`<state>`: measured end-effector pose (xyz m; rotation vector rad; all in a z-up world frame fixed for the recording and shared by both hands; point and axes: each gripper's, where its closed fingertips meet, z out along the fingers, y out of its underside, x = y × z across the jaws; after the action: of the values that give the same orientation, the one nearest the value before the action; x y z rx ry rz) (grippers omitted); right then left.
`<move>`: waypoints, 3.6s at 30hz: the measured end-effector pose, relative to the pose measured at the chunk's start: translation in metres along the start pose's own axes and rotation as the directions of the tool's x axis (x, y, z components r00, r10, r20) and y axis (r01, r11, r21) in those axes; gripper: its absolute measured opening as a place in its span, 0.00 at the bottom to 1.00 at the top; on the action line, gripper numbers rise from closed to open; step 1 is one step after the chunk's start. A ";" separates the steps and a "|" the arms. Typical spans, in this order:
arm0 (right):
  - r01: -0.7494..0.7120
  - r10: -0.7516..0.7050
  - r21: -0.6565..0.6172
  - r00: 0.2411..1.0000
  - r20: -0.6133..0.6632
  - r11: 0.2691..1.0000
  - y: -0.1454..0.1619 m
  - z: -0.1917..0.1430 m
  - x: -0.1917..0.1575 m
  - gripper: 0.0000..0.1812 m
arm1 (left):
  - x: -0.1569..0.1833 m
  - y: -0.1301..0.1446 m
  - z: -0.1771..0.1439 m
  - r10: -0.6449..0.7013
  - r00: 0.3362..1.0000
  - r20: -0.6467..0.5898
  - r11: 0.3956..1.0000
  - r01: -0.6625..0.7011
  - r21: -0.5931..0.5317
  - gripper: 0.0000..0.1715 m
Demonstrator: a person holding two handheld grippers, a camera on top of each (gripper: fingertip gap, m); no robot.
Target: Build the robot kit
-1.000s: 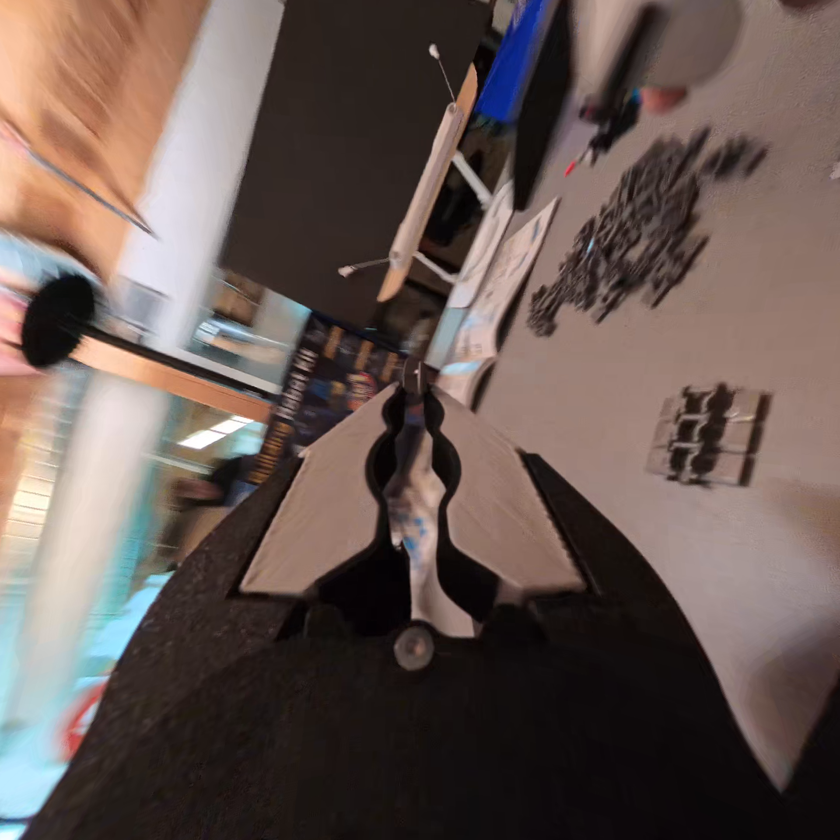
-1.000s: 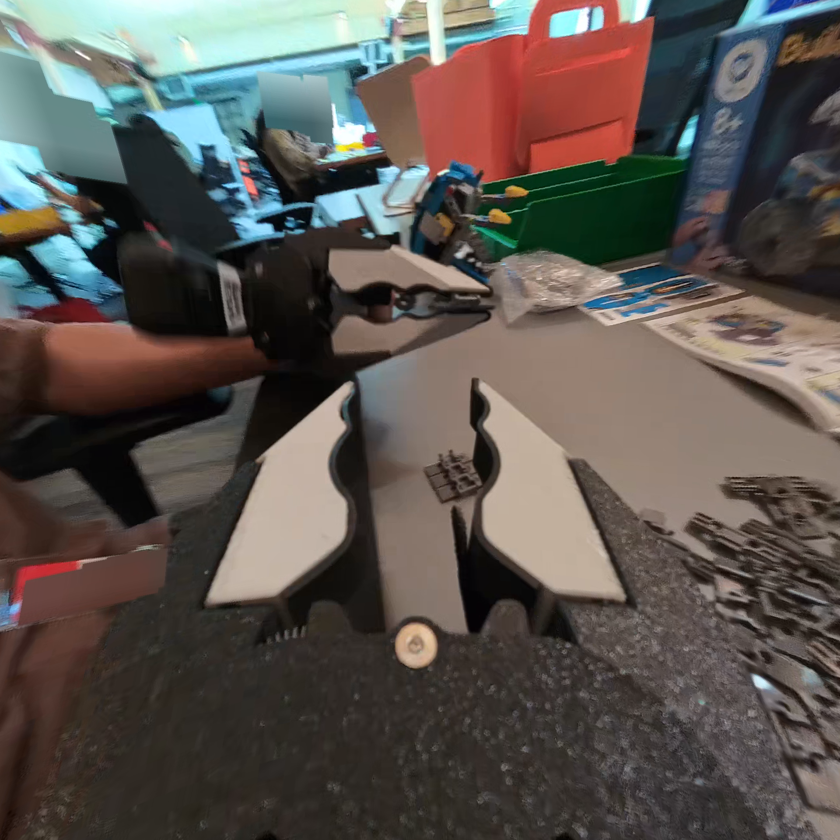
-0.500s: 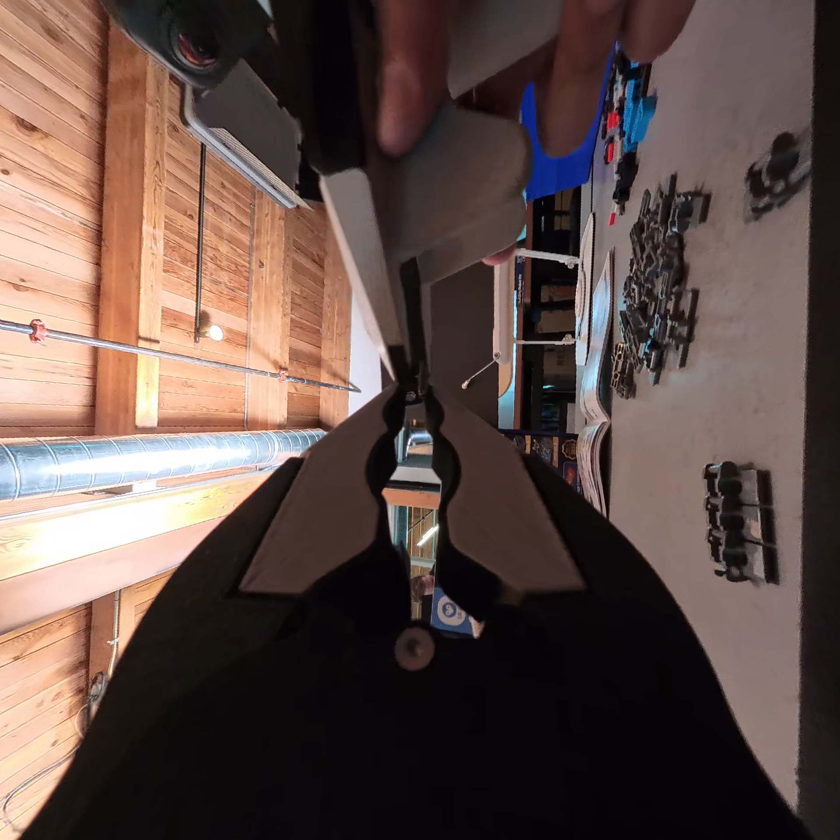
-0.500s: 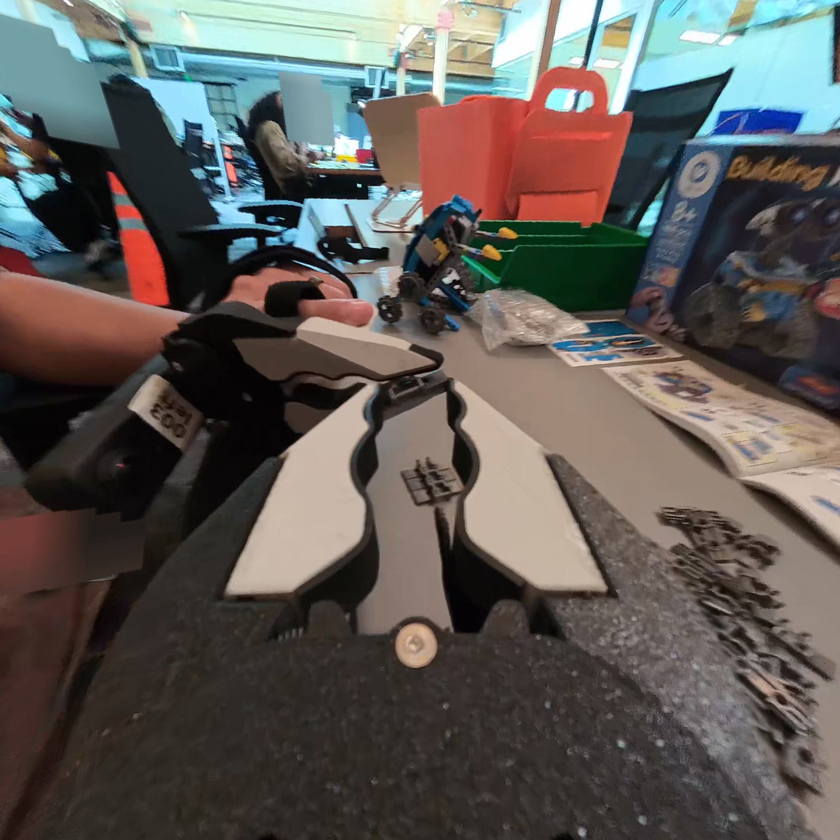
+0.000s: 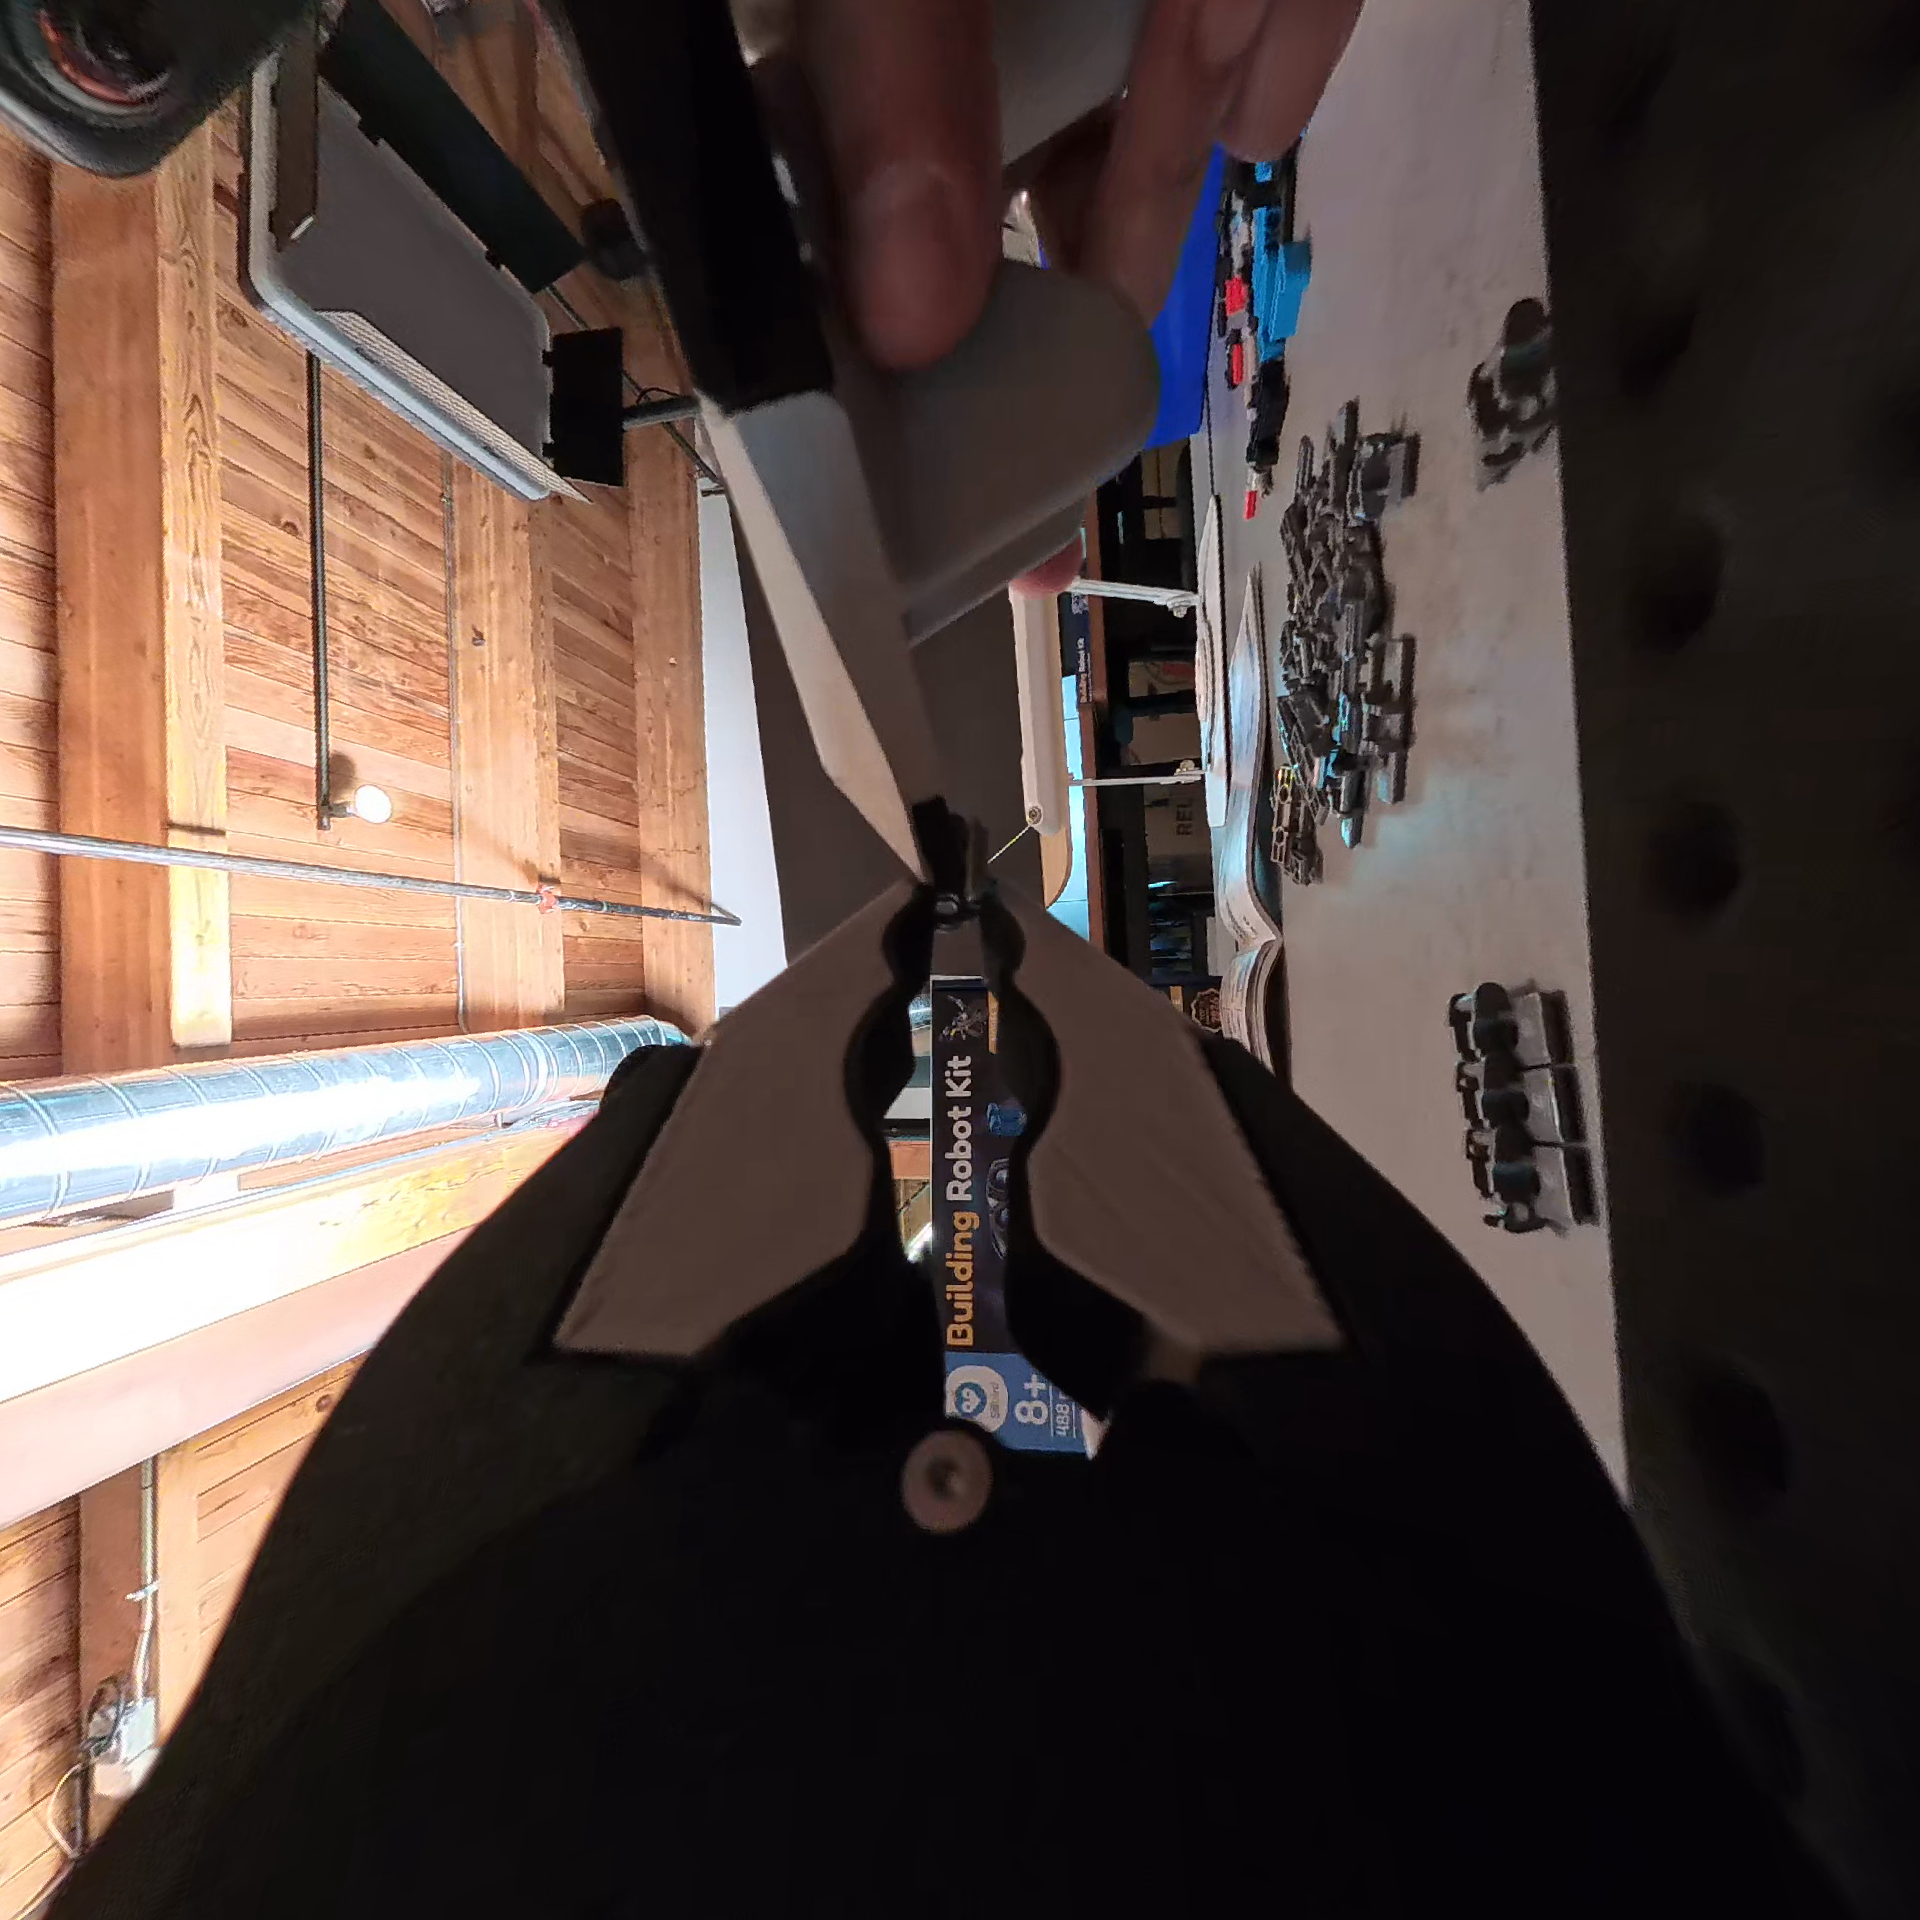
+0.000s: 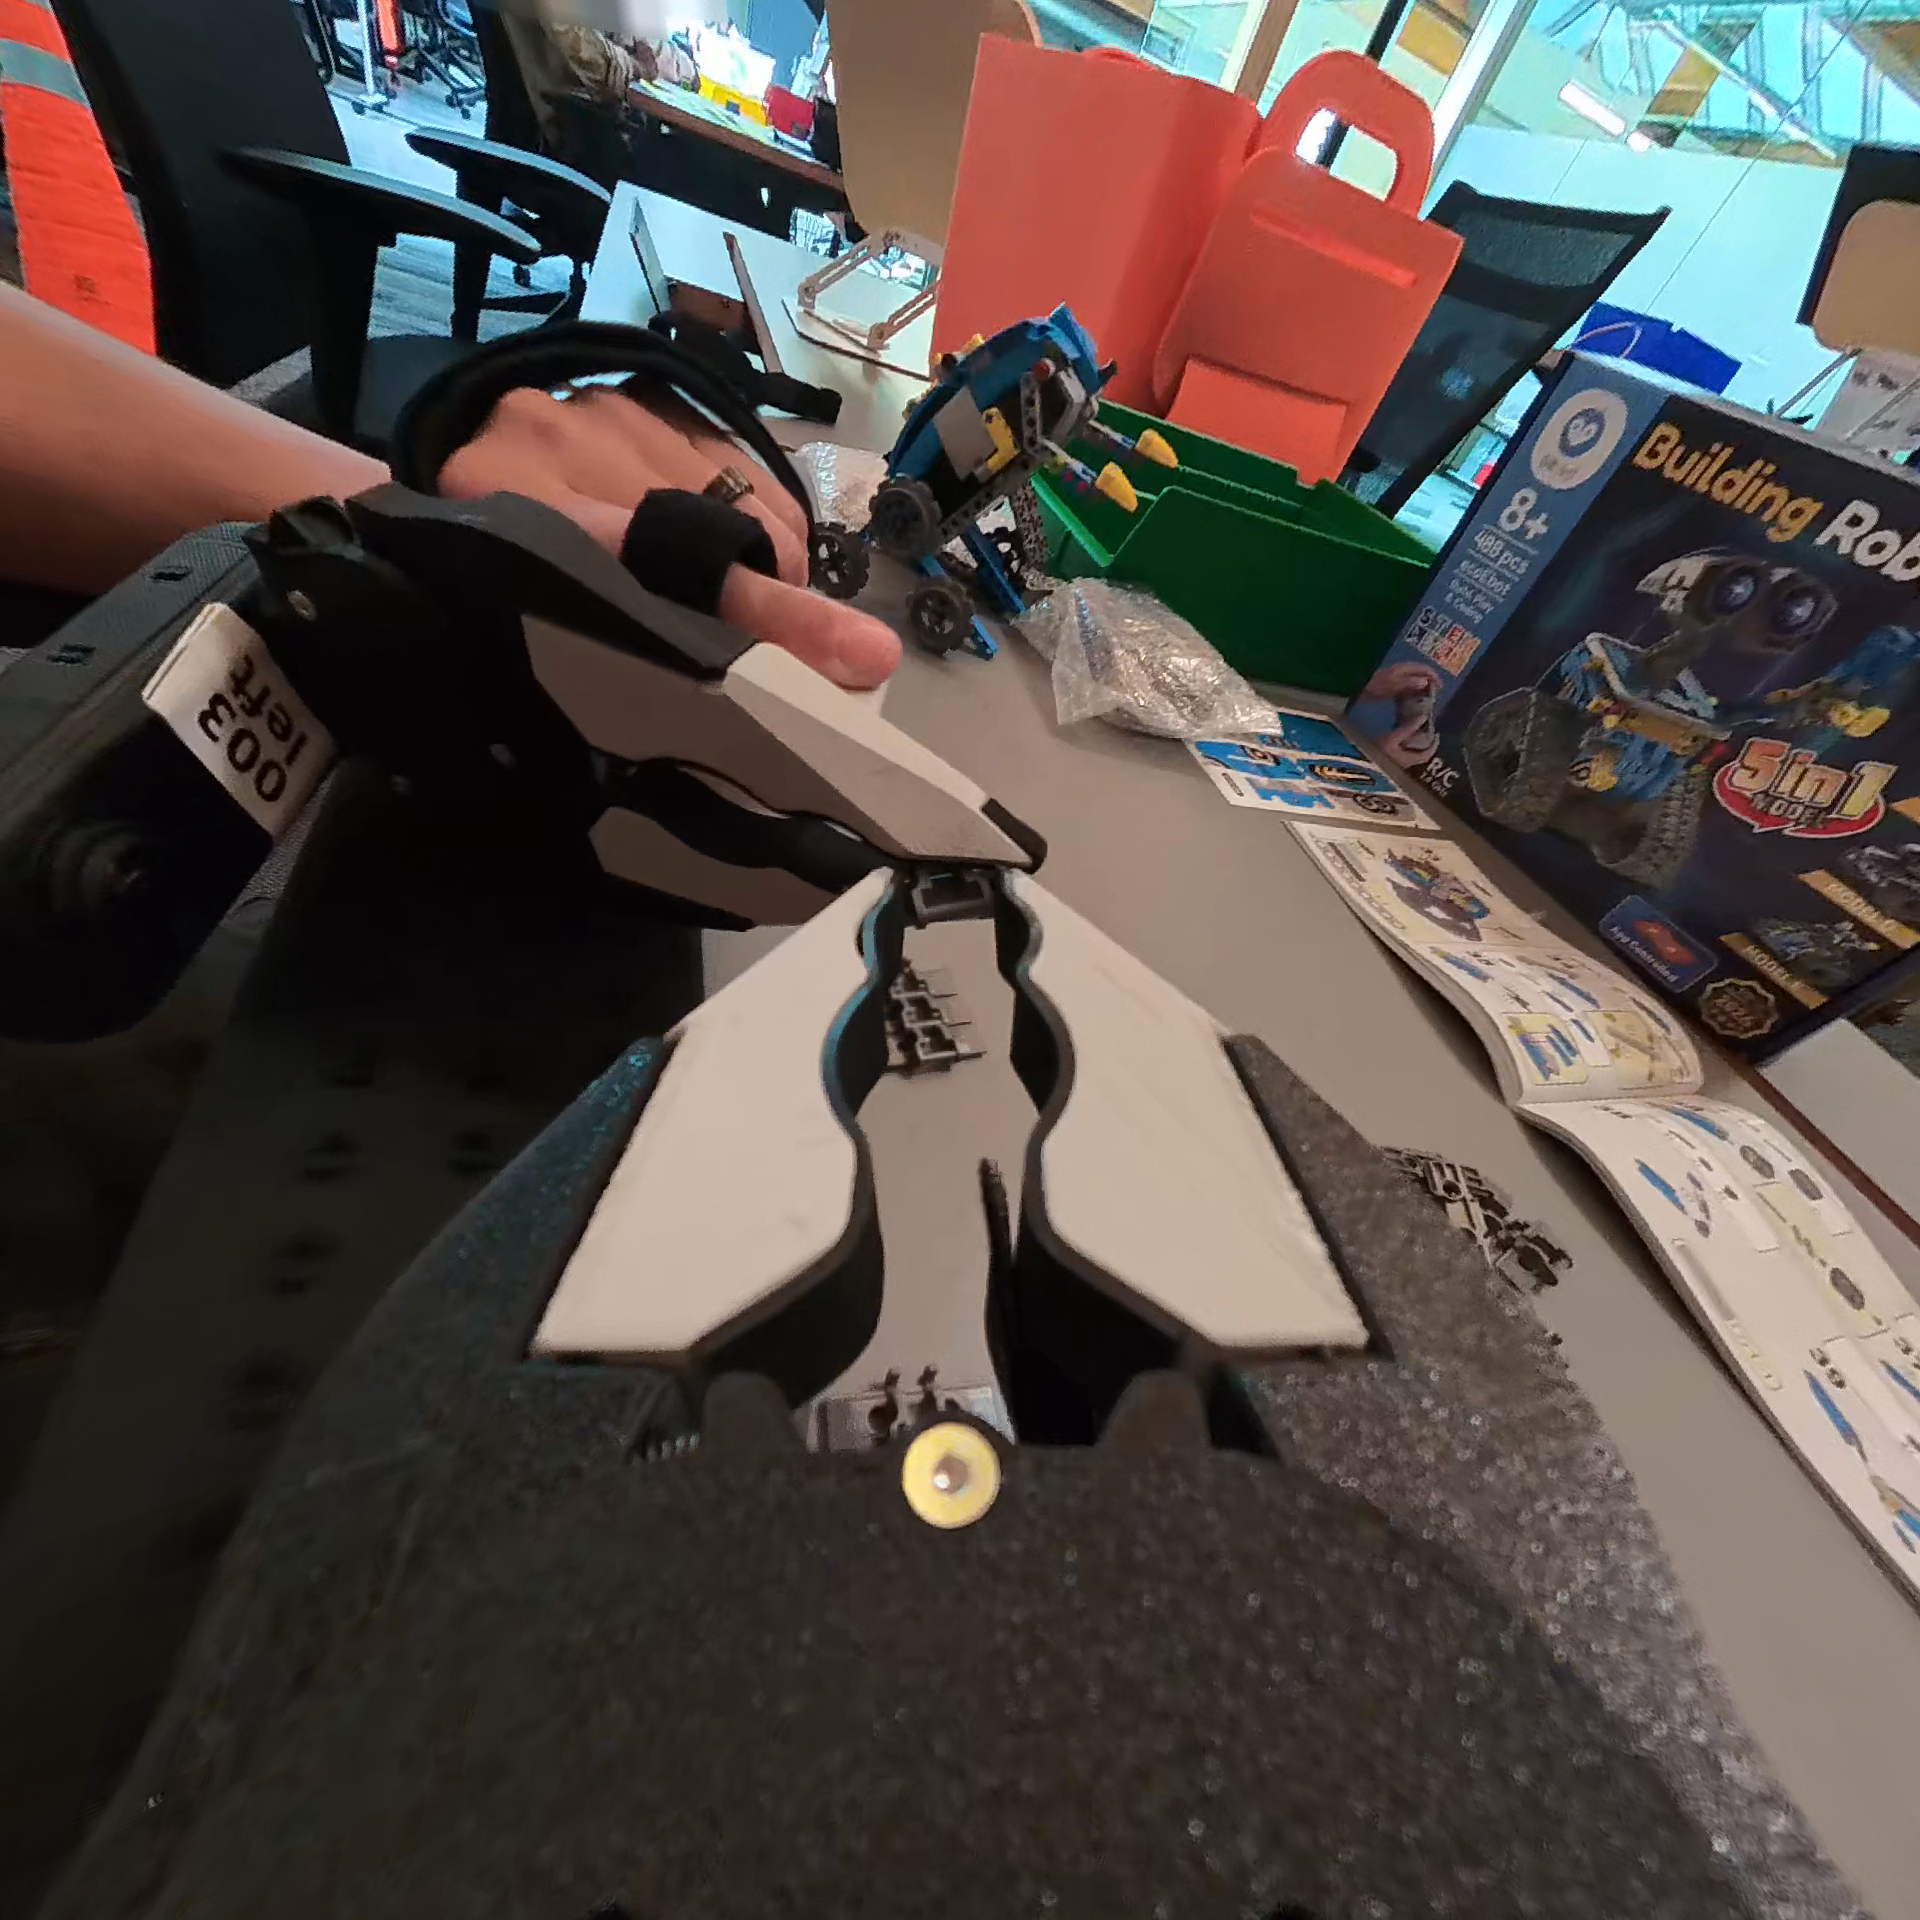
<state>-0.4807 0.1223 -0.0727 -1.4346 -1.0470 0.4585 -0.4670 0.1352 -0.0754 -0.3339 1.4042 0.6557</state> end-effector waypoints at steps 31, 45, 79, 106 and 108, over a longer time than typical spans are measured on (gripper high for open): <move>-0.008 0.142 -0.515 0.965 0.221 0.857 0.091 0.032 0.001 0.08 | 0.088 0.014 -0.024 -0.719 -0.040 -0.694 0.449 0.736 -0.507 0.12; 0.130 0.027 -0.551 0.963 0.267 0.824 0.088 0.042 0.011 0.08 | 0.082 0.024 -0.023 -0.785 -0.197 -0.587 0.310 0.696 -0.648 0.16; 0.131 0.060 -0.482 0.931 0.361 0.866 0.079 0.047 -0.001 0.08 | 0.088 0.017 -0.027 -0.758 -0.094 -0.645 0.399 0.716 -0.573 0.08; 0.152 0.034 -0.480 0.934 0.357 0.864 0.082 0.049 -0.002 0.08 | 0.089 0.016 -0.025 -0.760 -0.088 -0.644 0.395 0.725 -0.565 0.08; 0.152 0.038 -0.485 0.933 0.359 0.861 0.084 0.049 -0.003 0.08 | 0.089 0.014 -0.024 -0.760 -0.072 -0.646 0.405 0.724 -0.558 0.08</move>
<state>-0.4944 0.1606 -0.1609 -1.8187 -1.5895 0.4260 -0.4919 0.1523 -0.1635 -1.5786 1.7956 -0.6384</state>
